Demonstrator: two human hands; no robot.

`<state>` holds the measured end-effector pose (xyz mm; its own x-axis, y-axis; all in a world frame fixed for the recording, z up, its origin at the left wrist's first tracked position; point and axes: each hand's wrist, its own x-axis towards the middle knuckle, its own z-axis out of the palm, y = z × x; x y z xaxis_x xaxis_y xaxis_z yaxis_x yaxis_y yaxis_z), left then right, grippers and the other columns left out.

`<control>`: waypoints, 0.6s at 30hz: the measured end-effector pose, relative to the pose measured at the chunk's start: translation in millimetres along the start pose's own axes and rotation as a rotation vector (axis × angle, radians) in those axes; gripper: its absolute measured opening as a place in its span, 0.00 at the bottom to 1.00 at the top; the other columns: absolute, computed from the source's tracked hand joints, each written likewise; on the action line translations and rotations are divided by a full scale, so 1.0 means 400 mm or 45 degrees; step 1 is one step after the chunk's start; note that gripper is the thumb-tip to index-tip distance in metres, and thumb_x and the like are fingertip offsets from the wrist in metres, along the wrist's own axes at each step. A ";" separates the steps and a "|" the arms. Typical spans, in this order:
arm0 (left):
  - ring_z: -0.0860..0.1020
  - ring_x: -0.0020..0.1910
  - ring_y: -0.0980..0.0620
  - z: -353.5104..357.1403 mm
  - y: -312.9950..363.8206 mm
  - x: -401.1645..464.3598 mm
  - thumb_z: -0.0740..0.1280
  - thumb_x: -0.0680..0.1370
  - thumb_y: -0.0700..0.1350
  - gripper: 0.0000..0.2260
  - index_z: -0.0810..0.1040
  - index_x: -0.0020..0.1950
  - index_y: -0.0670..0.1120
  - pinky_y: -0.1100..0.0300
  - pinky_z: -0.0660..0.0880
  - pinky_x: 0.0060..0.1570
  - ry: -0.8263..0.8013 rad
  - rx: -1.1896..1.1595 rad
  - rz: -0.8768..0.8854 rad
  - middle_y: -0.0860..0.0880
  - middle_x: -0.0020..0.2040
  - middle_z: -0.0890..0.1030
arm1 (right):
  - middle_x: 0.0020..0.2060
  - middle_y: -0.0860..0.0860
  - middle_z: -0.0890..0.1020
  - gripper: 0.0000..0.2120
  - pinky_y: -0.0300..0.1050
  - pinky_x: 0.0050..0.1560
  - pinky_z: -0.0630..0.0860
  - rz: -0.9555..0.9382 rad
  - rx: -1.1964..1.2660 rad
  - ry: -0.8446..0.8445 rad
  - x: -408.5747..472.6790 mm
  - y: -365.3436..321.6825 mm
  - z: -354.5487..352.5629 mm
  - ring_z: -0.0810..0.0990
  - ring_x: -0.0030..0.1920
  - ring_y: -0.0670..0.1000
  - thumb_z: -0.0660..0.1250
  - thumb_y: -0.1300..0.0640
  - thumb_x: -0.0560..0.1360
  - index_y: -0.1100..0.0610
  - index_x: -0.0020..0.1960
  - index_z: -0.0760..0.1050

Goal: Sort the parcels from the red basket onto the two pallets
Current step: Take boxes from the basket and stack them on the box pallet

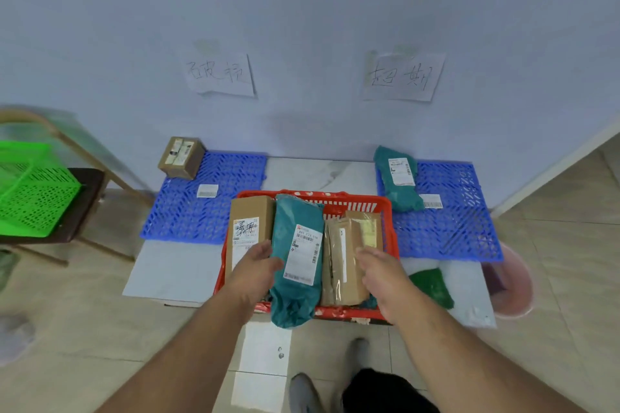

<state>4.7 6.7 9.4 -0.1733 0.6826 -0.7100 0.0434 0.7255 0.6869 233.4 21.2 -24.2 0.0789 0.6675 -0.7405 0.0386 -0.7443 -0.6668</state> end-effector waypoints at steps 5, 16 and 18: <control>0.81 0.51 0.55 0.014 -0.038 0.034 0.63 0.83 0.36 0.14 0.75 0.65 0.52 0.59 0.76 0.42 0.029 0.072 -0.096 0.55 0.55 0.83 | 0.49 0.50 0.83 0.06 0.45 0.43 0.76 0.111 0.008 -0.094 0.049 0.026 0.061 0.81 0.49 0.49 0.64 0.53 0.85 0.49 0.56 0.80; 0.79 0.66 0.42 0.066 -0.076 0.180 0.66 0.81 0.42 0.28 0.66 0.81 0.53 0.43 0.78 0.67 0.072 0.234 -0.219 0.49 0.73 0.77 | 0.55 0.53 0.89 0.09 0.50 0.54 0.83 0.333 0.042 -0.215 0.225 0.064 0.185 0.87 0.55 0.55 0.62 0.52 0.86 0.51 0.57 0.80; 0.81 0.63 0.43 0.068 -0.075 0.189 0.66 0.81 0.41 0.25 0.68 0.79 0.52 0.47 0.80 0.61 0.095 0.230 -0.209 0.48 0.70 0.80 | 0.55 0.54 0.88 0.09 0.49 0.54 0.84 0.370 0.061 -0.223 0.226 0.057 0.197 0.87 0.54 0.55 0.61 0.53 0.86 0.50 0.55 0.80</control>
<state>17.1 39.0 -69.3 -0.2648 0.5510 -0.7914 0.1829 0.8345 0.5198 163.0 66.3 -113.1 -0.0930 0.4244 -0.9007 -0.0077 -0.9049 -0.4256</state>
